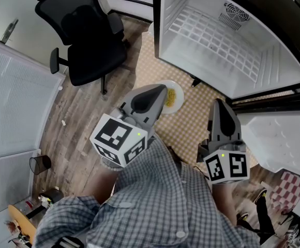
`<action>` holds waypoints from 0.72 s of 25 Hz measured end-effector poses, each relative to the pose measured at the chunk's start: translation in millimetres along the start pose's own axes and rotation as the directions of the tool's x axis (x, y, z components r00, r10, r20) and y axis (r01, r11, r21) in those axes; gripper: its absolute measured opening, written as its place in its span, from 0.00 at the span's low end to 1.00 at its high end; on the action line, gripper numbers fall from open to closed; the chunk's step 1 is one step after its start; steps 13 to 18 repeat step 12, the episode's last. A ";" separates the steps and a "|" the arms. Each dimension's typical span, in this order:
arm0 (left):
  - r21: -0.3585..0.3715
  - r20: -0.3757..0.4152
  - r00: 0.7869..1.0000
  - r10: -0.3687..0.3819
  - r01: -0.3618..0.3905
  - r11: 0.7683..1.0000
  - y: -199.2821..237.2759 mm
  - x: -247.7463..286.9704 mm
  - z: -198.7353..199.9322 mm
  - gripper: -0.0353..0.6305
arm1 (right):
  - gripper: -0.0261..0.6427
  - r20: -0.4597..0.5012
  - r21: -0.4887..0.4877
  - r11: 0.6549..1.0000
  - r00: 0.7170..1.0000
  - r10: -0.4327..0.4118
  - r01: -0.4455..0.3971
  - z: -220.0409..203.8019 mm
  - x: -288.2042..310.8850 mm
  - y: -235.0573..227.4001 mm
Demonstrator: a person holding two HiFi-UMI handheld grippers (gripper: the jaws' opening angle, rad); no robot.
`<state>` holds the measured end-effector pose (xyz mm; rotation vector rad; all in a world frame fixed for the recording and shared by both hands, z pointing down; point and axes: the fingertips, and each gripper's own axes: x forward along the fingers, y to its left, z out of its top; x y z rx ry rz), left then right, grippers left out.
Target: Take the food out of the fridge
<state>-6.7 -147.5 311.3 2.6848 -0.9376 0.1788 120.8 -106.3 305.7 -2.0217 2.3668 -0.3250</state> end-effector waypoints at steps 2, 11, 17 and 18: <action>-0.005 0.005 1.000 0.010 -0.010 1.000 4.1 -0.7 1.0 0.06 | 0.05 -0.004 -0.004 1.000 1.000 0.000 0.000 -0.9 0.3 0.2; 0.000 0.002 1.000 0.020 -0.020 1.000 12.7 -2.4 1.6 0.06 | 0.05 -0.020 -0.020 1.000 1.000 0.007 -0.007 -4.8 2.0 3.1; -0.003 0.004 1.000 0.023 -0.023 1.000 13.5 -2.6 2.1 0.06 | 0.05 -0.021 -0.022 1.000 1.000 0.007 -0.008 -5.0 2.6 3.6; -0.003 0.004 1.000 0.023 -0.023 1.000 13.5 -2.6 2.1 0.06 | 0.05 -0.021 -0.022 1.000 1.000 0.007 -0.008 -5.0 2.6 3.6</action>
